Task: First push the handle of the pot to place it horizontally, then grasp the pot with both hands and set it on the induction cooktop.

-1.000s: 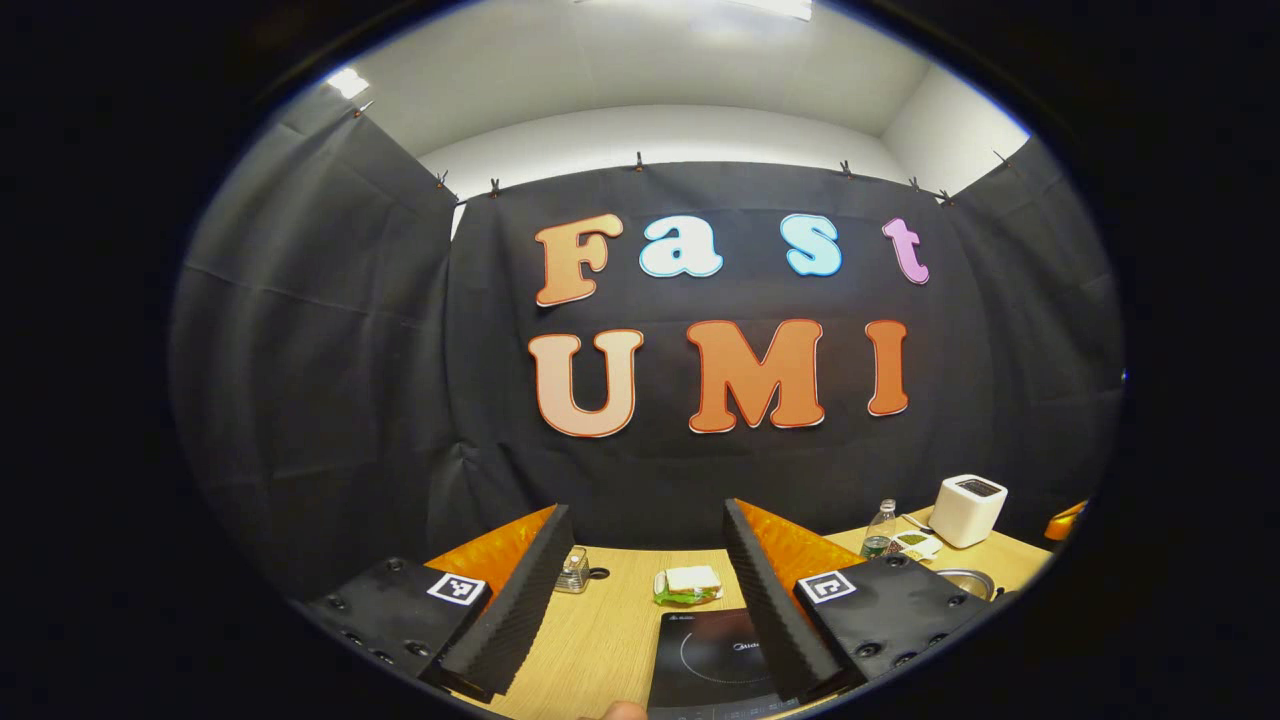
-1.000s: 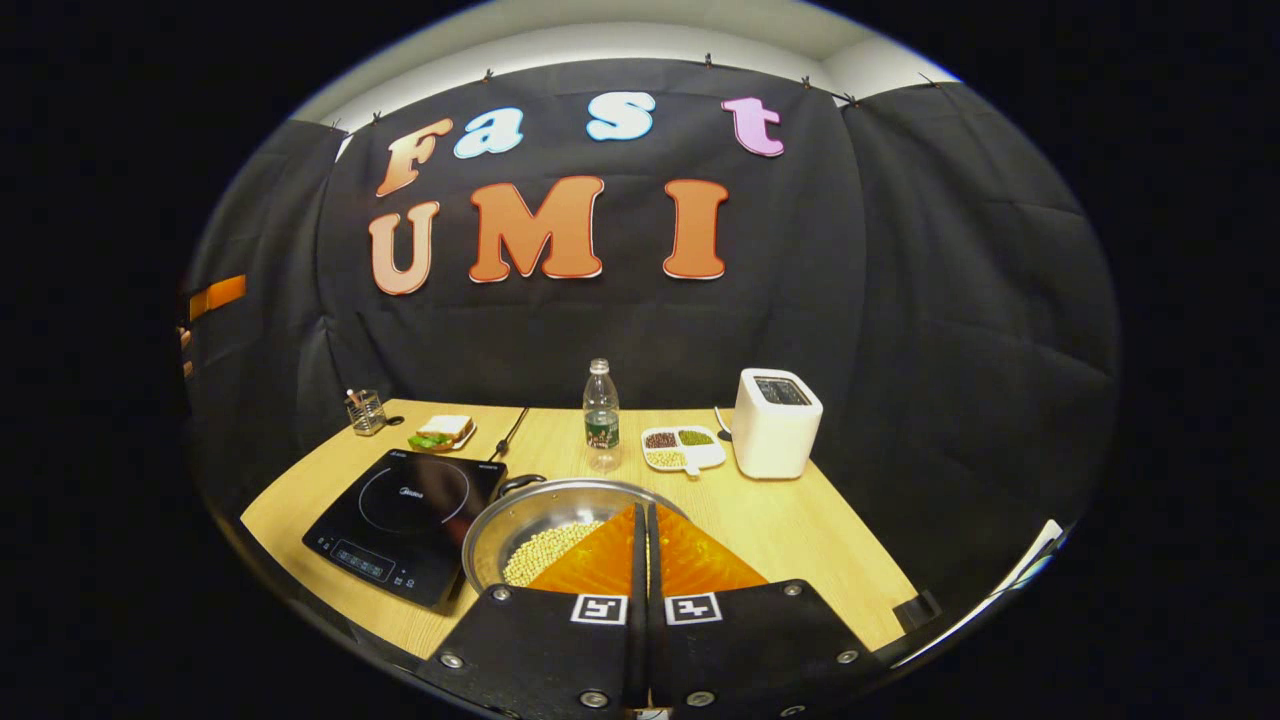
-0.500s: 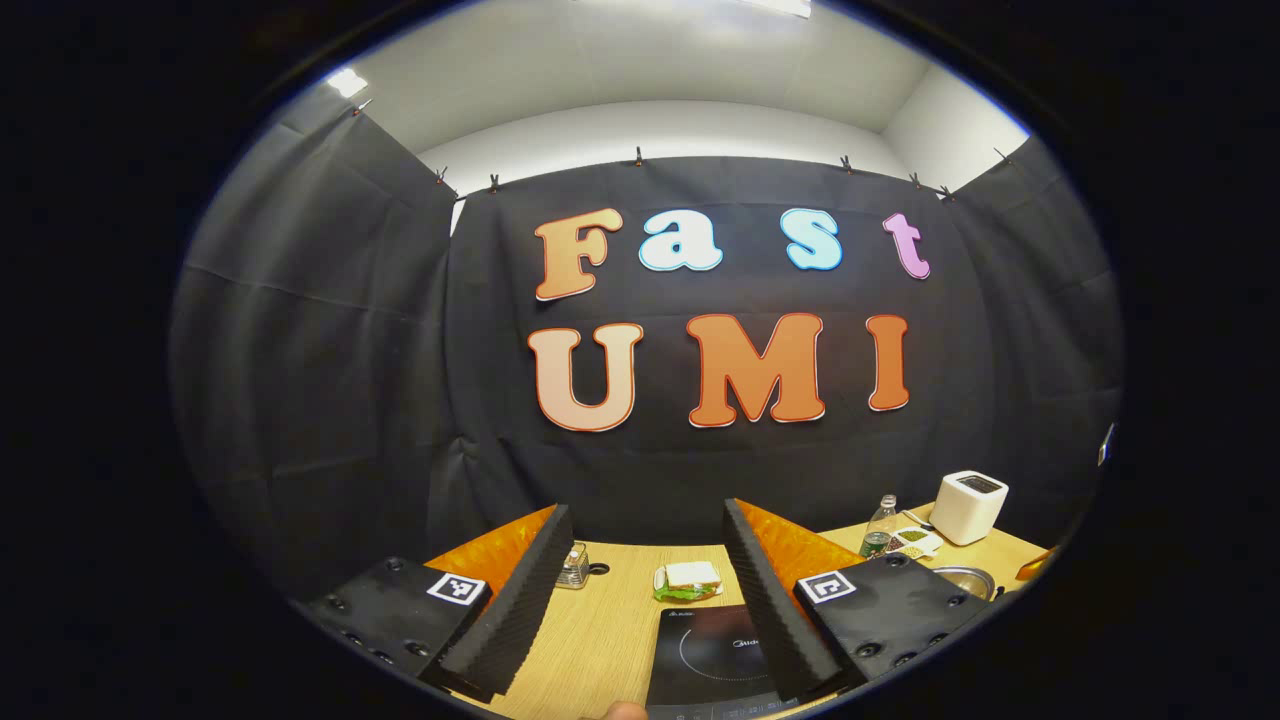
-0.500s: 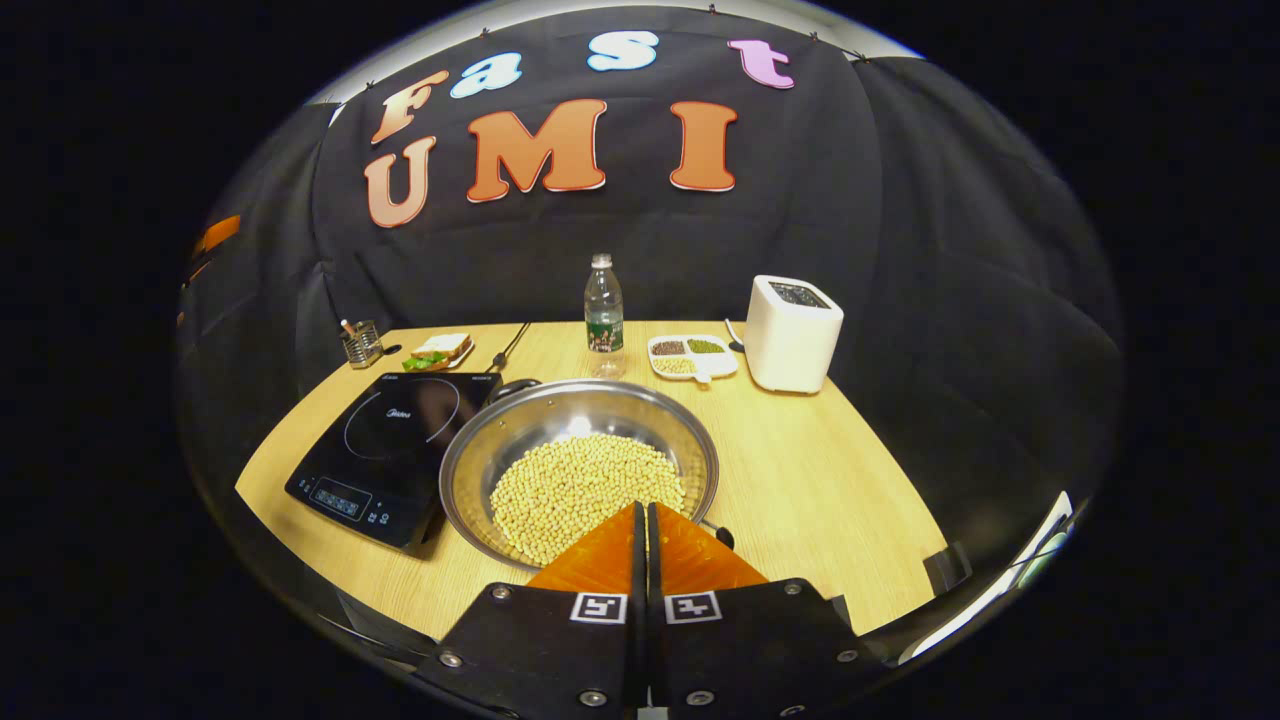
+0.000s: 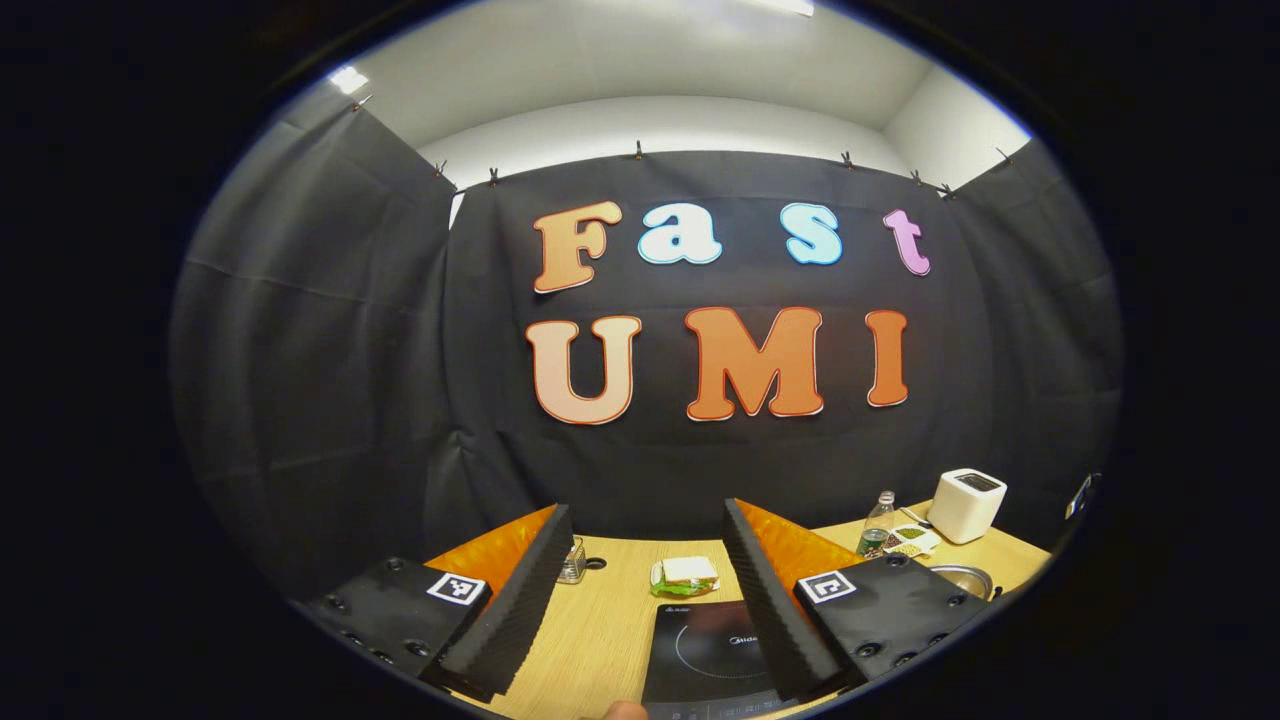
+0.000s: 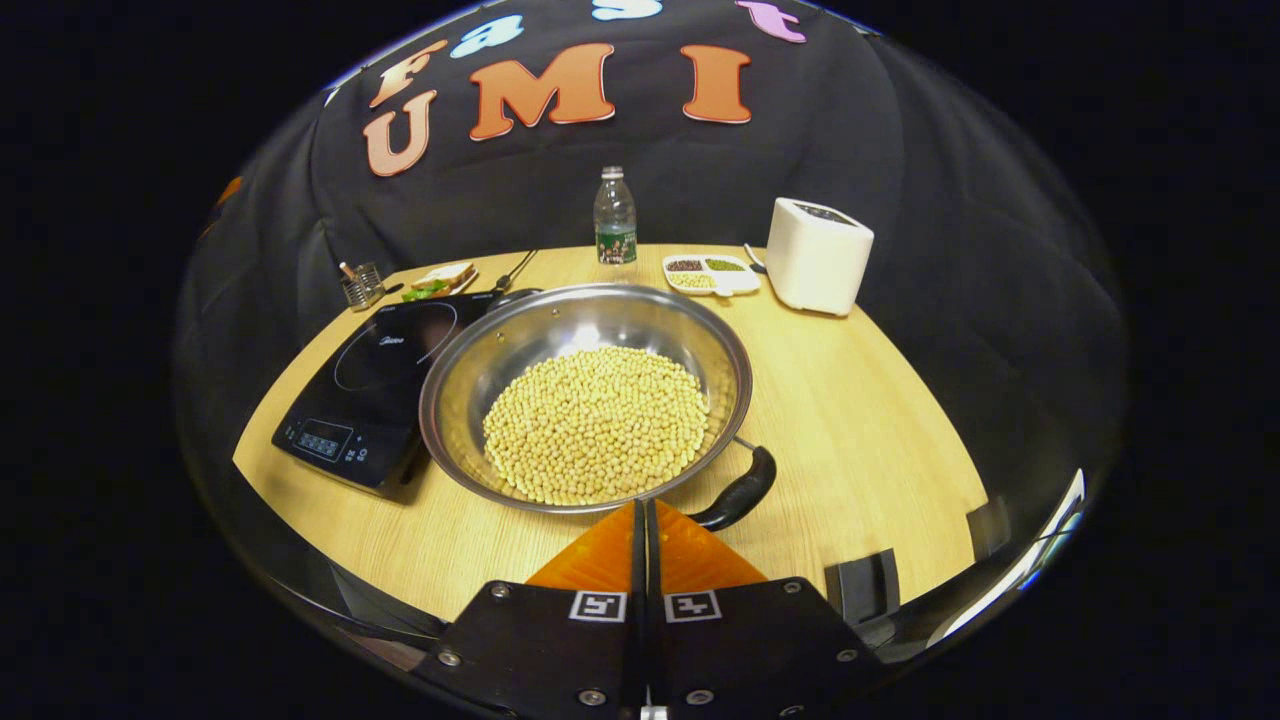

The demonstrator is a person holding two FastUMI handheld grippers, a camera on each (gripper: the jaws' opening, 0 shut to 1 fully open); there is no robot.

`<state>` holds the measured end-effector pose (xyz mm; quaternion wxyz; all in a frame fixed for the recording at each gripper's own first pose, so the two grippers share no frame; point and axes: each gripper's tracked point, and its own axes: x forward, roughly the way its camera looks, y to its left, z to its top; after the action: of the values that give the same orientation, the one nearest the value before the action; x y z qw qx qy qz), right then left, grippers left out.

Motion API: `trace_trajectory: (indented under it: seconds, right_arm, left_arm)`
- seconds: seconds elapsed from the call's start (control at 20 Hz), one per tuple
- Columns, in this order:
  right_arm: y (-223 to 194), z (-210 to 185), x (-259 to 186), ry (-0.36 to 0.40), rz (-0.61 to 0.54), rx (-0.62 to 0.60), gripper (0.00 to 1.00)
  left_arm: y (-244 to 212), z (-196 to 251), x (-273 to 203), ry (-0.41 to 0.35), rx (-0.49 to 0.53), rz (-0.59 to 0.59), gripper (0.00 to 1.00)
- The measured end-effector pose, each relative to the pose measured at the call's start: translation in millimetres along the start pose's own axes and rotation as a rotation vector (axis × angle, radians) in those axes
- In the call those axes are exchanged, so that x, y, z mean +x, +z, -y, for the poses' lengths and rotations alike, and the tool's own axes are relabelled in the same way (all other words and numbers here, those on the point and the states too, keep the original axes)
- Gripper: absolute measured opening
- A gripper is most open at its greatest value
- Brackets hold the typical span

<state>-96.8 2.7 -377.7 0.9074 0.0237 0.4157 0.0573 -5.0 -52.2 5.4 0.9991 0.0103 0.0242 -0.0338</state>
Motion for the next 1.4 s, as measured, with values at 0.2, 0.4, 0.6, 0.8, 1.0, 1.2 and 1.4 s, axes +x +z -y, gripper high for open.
trace_trajectory:
  seconds: [0.2,0.4,0.6,0.8,1.0,1.2,1.4]
  right_arm:
    - [-17,-2,13,0.010,-0.056,0.011,0.00]
    - [-22,-3,22,0.008,-0.072,0.024,0.00]
    - [-19,-3,28,0.010,-0.068,0.042,0.00]
    - [-19,5,32,0.002,-0.073,0.092,0.00]
    - [-17,16,34,-0.011,-0.070,0.150,0.00]
    - [-10,29,34,-0.035,-0.056,0.201,0.00]
    - [-2,41,38,-0.060,-0.041,0.231,0.00]
  left_arm:
    - [-2,3,0,-0.004,0.003,-0.006,0.98]
    - [-5,4,2,-0.005,0.002,-0.017,0.98]
    - [-8,7,5,-0.008,-0.001,-0.020,0.99]
    - [-8,4,8,-0.001,0.002,-0.025,0.99]
    - [-10,6,9,-0.002,0.004,-0.029,0.98]
    - [-10,5,11,-0.001,0.007,-0.031,0.99]
    - [-8,6,9,0.004,0.008,-0.029,0.99]
